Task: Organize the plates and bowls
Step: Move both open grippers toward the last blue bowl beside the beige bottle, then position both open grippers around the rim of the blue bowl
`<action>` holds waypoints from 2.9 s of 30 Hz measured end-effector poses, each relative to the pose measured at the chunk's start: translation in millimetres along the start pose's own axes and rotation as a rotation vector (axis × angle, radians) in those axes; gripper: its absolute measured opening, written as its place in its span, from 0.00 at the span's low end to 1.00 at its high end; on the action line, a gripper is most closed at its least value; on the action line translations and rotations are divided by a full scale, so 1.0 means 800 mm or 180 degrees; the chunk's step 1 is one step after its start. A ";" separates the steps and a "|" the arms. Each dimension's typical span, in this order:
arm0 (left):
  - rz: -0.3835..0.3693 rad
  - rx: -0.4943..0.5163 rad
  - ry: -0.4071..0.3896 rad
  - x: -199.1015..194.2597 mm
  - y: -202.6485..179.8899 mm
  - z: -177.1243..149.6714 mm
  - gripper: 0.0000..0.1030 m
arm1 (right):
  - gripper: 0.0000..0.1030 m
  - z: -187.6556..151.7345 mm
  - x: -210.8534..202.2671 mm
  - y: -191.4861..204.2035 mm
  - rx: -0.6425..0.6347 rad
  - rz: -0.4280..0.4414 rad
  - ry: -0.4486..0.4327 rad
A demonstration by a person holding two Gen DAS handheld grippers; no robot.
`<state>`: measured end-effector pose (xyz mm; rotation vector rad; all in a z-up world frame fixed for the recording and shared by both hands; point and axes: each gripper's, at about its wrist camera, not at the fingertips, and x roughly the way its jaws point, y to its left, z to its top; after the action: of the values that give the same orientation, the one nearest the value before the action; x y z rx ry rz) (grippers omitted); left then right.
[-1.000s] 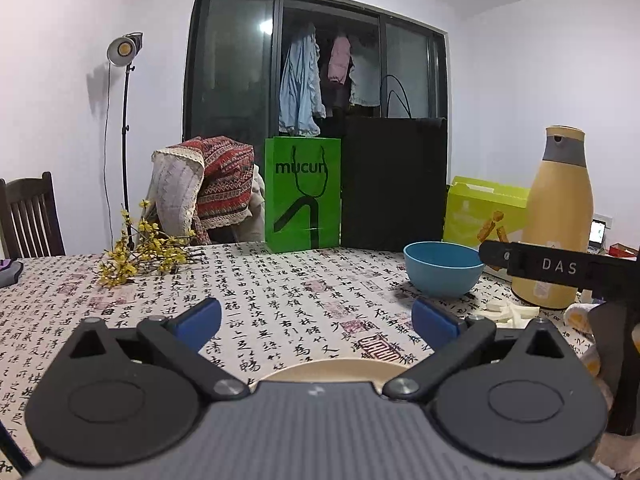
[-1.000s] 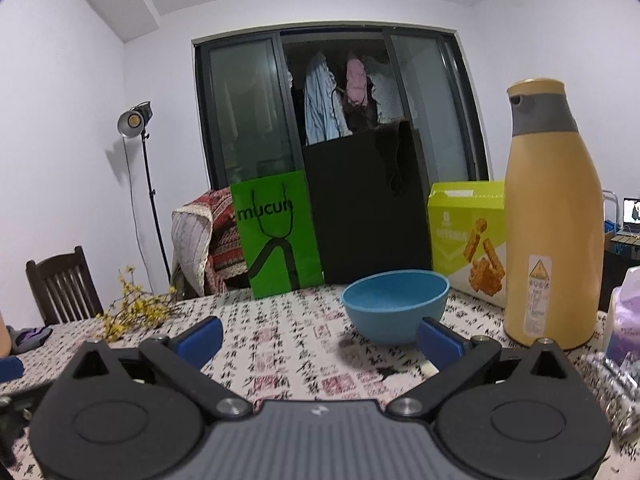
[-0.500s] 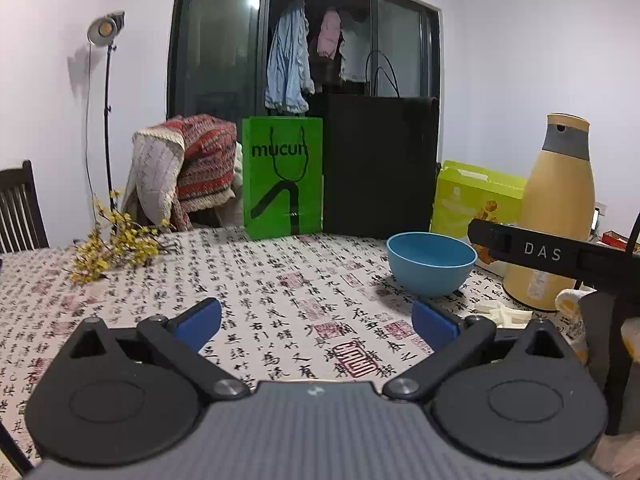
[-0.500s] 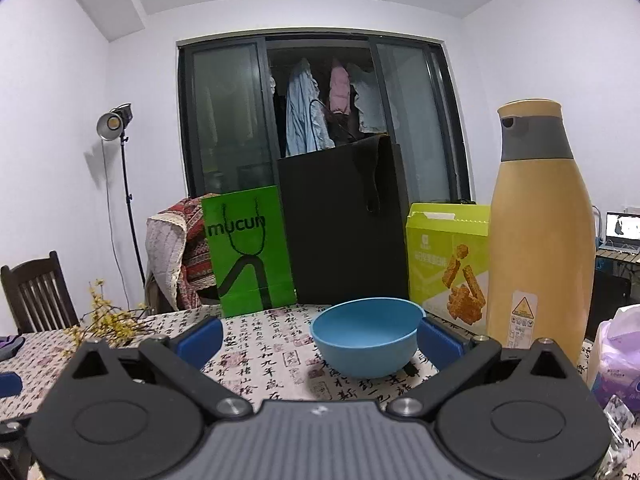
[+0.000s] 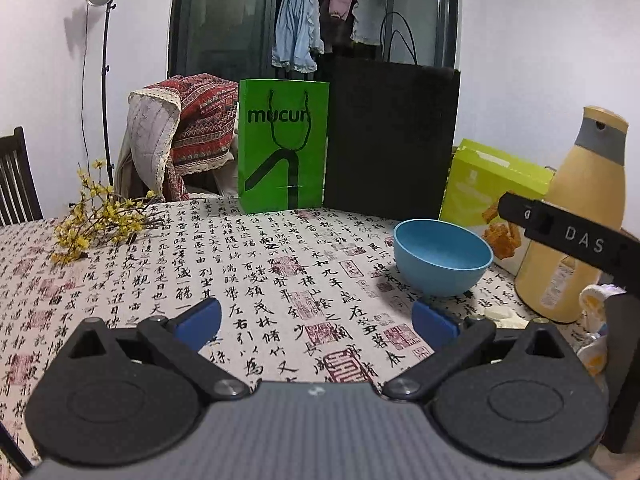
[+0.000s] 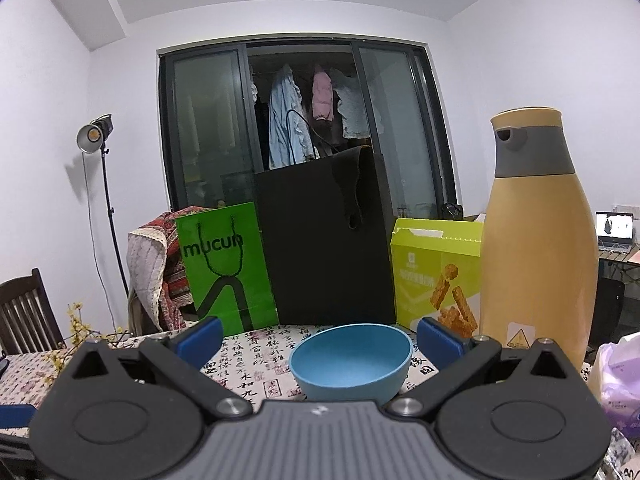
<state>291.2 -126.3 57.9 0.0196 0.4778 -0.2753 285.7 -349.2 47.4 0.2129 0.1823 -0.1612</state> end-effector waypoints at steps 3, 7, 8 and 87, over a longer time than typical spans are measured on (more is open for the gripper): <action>0.0048 0.0073 -0.0001 0.014 -0.008 0.007 1.00 | 1.00 0.003 0.012 -0.002 0.0008 -0.0018 0.0016; 0.0069 0.0131 0.0058 0.037 -0.019 0.016 1.00 | 1.00 0.010 0.029 -0.005 0.0035 -0.0065 0.0027; 0.0075 0.0146 0.0074 0.043 -0.021 0.019 1.00 | 1.00 0.013 0.033 -0.006 0.0049 -0.0080 0.0022; 0.0323 -0.0135 0.0551 0.284 -0.091 0.082 1.00 | 0.66 -0.038 0.212 -0.095 0.0588 -0.0638 0.0744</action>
<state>495.2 -260.6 15.9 0.0264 0.6525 -0.1643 431.7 -439.3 -30.1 0.3981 0.4226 -0.3532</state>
